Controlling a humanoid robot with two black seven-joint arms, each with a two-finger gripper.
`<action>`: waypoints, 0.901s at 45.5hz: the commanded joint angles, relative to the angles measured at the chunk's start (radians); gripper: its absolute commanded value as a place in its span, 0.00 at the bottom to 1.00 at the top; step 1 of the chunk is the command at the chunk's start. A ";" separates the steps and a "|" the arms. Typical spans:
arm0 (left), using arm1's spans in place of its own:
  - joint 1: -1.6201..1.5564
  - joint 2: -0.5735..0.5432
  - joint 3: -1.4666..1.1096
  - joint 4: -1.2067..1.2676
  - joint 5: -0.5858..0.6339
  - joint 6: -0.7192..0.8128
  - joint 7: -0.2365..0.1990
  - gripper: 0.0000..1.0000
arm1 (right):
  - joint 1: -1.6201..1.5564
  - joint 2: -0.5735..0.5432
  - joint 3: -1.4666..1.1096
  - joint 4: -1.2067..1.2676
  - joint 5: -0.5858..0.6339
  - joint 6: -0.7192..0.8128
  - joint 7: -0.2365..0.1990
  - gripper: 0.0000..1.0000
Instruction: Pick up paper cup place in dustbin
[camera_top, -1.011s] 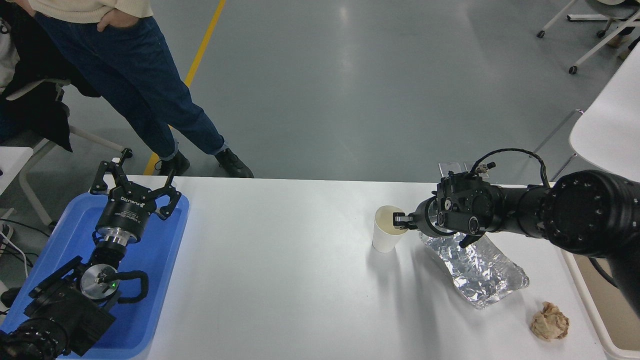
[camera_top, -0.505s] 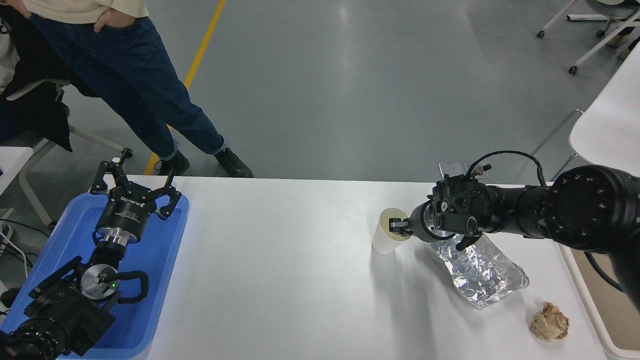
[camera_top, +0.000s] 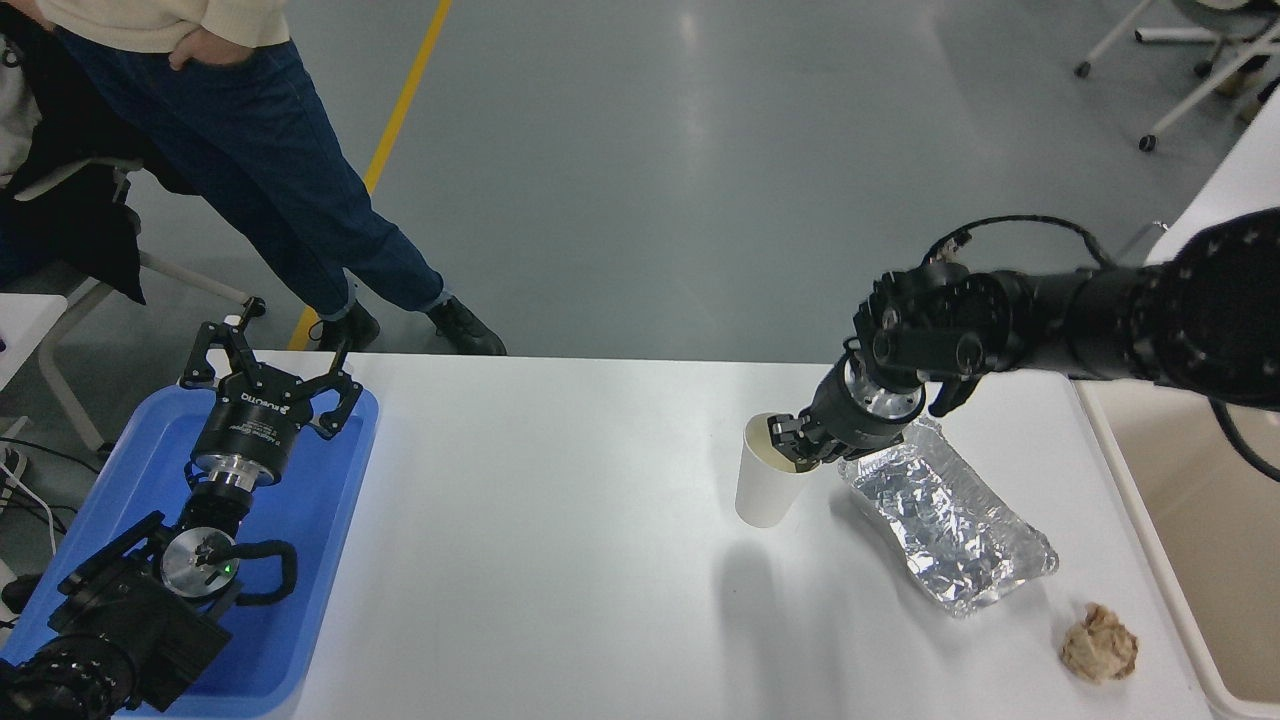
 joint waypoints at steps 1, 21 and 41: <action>0.000 0.000 0.000 0.000 -0.001 0.000 0.000 1.00 | 0.202 -0.112 -0.012 0.057 0.000 0.087 -0.001 0.00; 0.000 0.000 0.000 0.000 -0.001 0.000 0.000 1.00 | 0.417 -0.199 -0.104 0.119 -0.005 0.087 0.001 0.00; 0.002 0.002 0.000 0.000 -0.001 0.000 -0.002 1.00 | 0.472 -0.224 -0.242 0.142 -0.005 0.087 0.002 0.00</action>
